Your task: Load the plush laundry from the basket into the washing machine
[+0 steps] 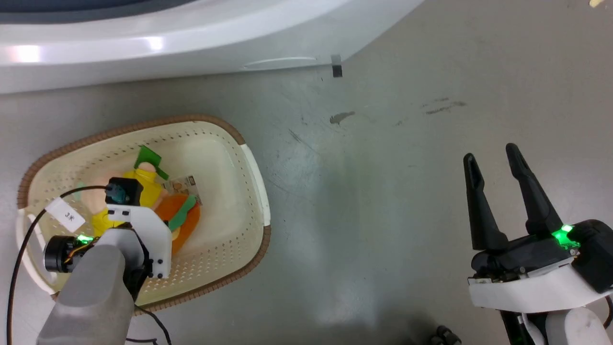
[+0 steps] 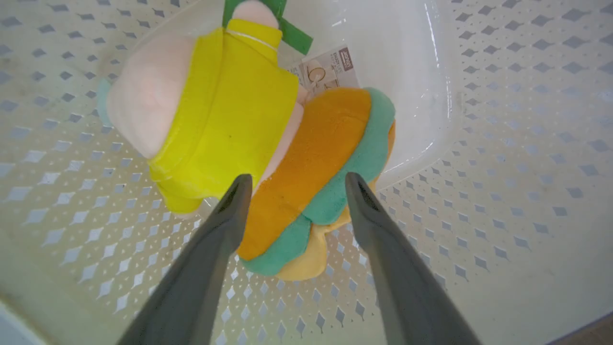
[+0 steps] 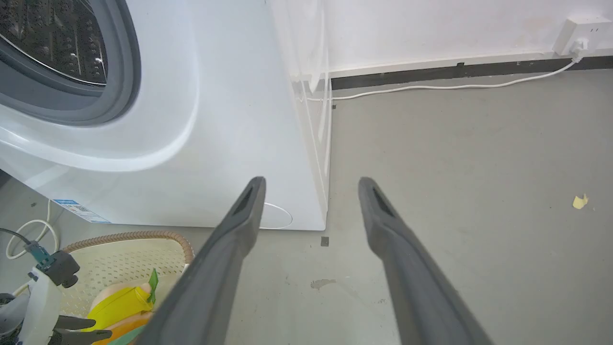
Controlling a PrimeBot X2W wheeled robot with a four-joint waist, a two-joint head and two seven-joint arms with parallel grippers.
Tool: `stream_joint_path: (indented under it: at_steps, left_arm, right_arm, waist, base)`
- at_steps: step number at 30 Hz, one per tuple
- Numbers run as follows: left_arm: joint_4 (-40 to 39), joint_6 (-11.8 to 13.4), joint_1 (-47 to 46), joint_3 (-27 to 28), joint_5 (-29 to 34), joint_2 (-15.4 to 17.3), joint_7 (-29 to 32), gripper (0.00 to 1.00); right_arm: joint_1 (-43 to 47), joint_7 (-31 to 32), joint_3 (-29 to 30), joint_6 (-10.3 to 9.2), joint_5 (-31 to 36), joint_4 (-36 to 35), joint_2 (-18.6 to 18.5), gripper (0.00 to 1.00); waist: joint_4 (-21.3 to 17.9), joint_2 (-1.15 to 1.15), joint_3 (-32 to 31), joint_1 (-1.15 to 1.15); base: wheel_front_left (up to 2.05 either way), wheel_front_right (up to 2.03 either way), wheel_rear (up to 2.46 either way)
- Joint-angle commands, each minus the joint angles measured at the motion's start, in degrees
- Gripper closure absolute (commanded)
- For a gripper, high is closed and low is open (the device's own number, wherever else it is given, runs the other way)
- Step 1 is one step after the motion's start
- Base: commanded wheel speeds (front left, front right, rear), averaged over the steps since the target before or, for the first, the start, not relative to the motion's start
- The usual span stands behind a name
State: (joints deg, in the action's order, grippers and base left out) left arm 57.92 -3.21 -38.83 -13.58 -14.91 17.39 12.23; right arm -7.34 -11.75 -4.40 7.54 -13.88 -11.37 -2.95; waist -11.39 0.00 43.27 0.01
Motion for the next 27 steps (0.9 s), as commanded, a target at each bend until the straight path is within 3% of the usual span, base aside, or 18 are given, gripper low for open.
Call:
stream_joint_path:
  at_steps: [1, 12, 13, 14, 21, 27]
  left_arm:
    - [1.3, -0.4, -1.6, -0.4, -0.6, 0.5, 0.5, 0.00]
    - [7.9, -0.6, -6.8, -3.1, -2.3, 1.8, 1.1, 0.00]
    - [8.4, -0.8, -7.2, -3.4, -2.4, 1.9, 0.9, 0.31]
    - [8.6, -1.3, -7.6, -3.8, -2.5, 2.1, 0.1, 1.00]
    - [12.8, -2.5, -8.4, -5.2, -4.5, 2.2, -1.9, 1.00]
    - [15.0, -2.9, -5.0, -5.6, -6.1, 1.4, -4.4, 1.00]
  right_arm:
    - [-1.0, -0.5, -0.2, -0.04, -0.6, -0.6, 0.1, 0.00]
    - [-2.2, -1.8, -0.5, -0.05, -2.2, -2.5, 0.1, 0.00]
    - [-2.3, -2.0, -0.5, -0.05, -2.4, -2.6, 0.1, 0.00]
    - [-2.4, -2.1, -0.6, -0.05, -2.5, -2.7, 0.1, 0.00]
    - [-3.4, -2.9, -0.9, -0.05, -2.2, -1.6, 0.1, 0.00]
    - [-3.4, -3.2, -0.9, -0.05, -1.2, -0.5, 0.1, 0.00]
  waist:
    - [-0.5, 0.00, 1.0, -0.01]
    - [-2.0, 0.00, 6.6, -0.01]
    - [-2.1, 0.00, 7.1, -0.01]
    - [-2.2, 0.00, 7.5, -0.01]
    - [-2.2, 0.00, 6.4, -0.01]
    - [-1.9, 0.00, -1.1, -0.01]
  base:
    - [0.00, 0.00, 0.00]
    - [0.00, 0.00, 0.00]
    - [0.00, 0.00, 0.00]
    - [0.00, 0.00, 0.00]
    - [0.00, 0.00, 0.00]
    - [0.00, 0.00, 0.00]
